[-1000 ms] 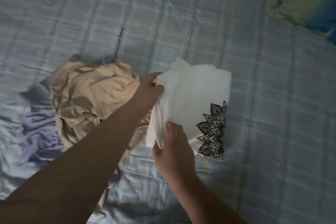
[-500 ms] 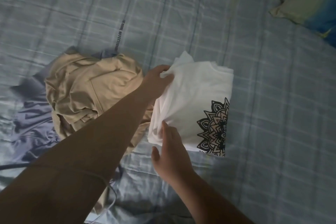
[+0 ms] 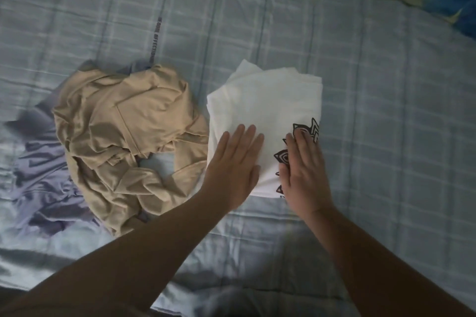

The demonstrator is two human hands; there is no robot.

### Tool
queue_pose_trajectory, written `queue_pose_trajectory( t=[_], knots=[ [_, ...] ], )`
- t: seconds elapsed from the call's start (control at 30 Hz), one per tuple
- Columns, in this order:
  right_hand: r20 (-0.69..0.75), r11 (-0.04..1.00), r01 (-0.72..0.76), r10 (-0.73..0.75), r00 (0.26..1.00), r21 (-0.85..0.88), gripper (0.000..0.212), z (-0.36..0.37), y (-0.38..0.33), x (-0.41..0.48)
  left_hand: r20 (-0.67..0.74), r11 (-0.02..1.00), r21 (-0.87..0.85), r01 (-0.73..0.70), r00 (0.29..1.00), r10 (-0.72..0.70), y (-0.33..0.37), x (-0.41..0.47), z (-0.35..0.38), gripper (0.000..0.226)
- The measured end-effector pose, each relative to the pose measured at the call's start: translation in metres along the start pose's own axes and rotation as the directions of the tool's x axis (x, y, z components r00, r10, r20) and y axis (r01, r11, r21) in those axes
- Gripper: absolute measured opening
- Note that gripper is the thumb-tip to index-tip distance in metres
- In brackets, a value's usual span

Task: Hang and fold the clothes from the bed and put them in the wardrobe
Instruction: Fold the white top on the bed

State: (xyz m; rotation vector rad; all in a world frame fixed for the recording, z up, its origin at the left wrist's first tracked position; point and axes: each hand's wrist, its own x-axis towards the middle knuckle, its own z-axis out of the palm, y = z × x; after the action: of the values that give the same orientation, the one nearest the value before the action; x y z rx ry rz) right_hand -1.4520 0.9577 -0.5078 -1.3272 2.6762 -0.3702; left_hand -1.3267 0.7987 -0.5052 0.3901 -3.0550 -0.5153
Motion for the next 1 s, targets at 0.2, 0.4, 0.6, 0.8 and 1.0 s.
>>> queue_pose_trajectory(
  t=[0.2,0.4,0.6,0.8,1.0],
  knots=[
    [0.057,0.996,0.074,-0.071,0.996,-0.056,0.061,0.018,0.017,-0.014,0.037,0.997,0.067,-0.037,0.999,0.034,-0.028,-0.013,0.024,0.061],
    [0.106,0.995,0.096,-0.093,0.99,-0.026,0.071,0.014,0.019,-0.01,0.078,0.997,0.063,-0.052,0.996,0.047,-0.032,-0.012,0.022,0.077],
    [0.449,0.936,0.306,-0.202,0.871,-0.173,0.123,0.001,0.036,-0.007,0.331,0.957,0.228,-0.18,0.938,0.098,-0.04,-0.008,0.012,0.136],
    [0.507,0.92,0.299,-0.136,0.851,-0.255,0.102,-0.006,0.025,-0.002,0.42,0.92,0.349,-0.179,0.907,0.017,-0.028,-0.005,0.0,0.113],
    [0.482,0.929,0.278,-0.134,0.866,-0.243,0.089,-0.014,0.02,-0.009,0.518,0.949,0.271,-0.16,0.856,-0.004,-0.017,-0.008,-0.012,0.098]
  ],
)
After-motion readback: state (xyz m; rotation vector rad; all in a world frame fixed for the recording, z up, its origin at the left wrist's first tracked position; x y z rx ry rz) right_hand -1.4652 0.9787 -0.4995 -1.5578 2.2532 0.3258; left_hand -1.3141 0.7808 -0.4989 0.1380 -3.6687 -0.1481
